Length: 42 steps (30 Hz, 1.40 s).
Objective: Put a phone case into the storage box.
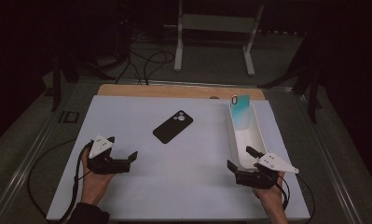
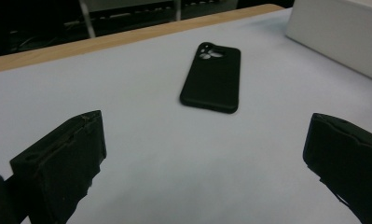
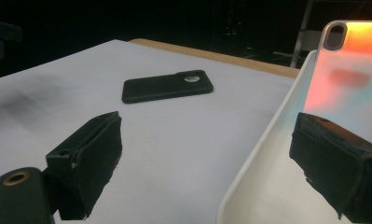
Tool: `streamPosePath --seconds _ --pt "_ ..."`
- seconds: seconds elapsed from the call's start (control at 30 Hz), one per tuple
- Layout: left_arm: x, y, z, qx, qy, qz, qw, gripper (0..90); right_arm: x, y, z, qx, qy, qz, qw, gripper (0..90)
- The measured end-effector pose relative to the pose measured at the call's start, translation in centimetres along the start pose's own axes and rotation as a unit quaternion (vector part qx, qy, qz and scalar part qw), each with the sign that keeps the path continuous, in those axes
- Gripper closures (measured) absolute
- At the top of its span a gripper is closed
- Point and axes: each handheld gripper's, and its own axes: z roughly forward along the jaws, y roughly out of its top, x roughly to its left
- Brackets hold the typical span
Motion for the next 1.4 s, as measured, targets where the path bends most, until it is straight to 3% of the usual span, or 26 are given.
streamPosePath --seconds 0.7,0.73,0.9,1.17,1.23,1.4 --pt "-0.5 3.4 5.2 0.027 -0.010 0.026 0.9993 0.0 -0.5 -0.2 -0.1 -0.010 -0.004 0.002 0.9999 9.4" --pt "-0.5 4.2 6.3 0.034 -0.017 0.028 0.9989 0.0 -0.7 -0.2 -0.2 -0.012 -0.008 0.005 0.9999 9.3" --pt "-0.6 5.2 7.8 0.048 -0.019 0.037 0.9979 0.0 -0.8 -0.1 -0.3 -0.017 -0.008 0.009 0.9998 9.3" --pt "-0.8 5.8 9.4 0.067 -0.029 0.048 0.9961 0.0 -0.9 0.0 -0.4 -0.021 -0.012 0.009 0.9997 9.3" --pt "-1.0 6.3 10.5 0.079 -0.034 0.065 0.9942 0.0 -0.9 0.0 -0.4 -0.021 -0.012 0.010 0.9997 9.3" --pt "-0.9 6.8 12.5 0.093 -0.046 0.068 0.9923 0.0 -1.0 0.0 -0.3 -0.021 -0.012 0.010 0.9997 9.3"
